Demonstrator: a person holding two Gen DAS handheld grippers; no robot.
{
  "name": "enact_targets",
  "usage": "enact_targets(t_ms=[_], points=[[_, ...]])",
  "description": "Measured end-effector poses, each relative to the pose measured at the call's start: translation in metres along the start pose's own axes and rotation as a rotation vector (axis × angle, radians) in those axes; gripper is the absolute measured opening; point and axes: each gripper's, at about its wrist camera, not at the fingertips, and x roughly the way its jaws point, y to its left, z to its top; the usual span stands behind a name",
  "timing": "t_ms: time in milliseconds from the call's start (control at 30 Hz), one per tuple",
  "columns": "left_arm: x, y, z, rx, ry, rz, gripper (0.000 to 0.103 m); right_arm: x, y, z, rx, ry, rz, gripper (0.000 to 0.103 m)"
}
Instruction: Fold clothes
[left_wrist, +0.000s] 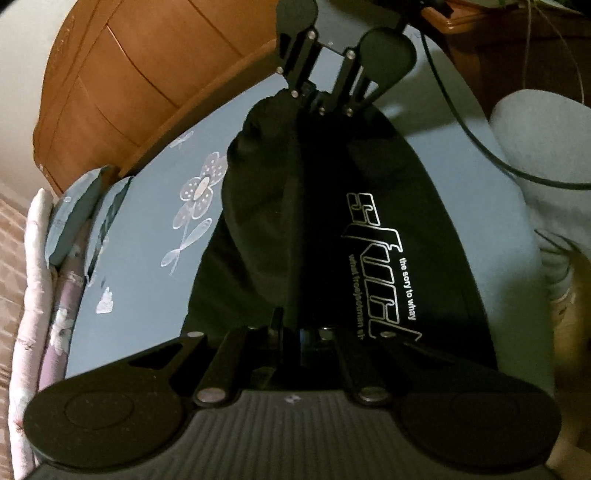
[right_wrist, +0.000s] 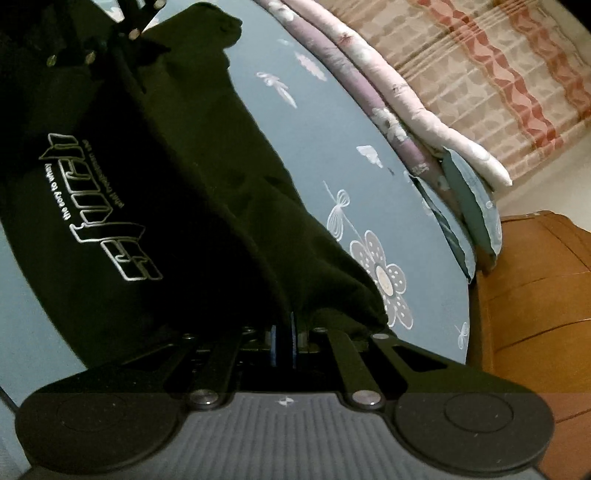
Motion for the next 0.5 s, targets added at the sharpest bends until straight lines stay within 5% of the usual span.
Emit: enact_targets(t_ms=[233, 500], points=[[-0.024, 0.009, 0.002, -0.033, -0.017, 0.013, 0.004, -0.022, -0.009, 0.004, 0.043, -0.029, 0.006, 0.006], [-0.047, -0.014, 0.009, 0.040, -0.044, 0.007, 0.004, -0.040, -0.008, 0.001, 0.038, -0.039, 0.007, 0.006]])
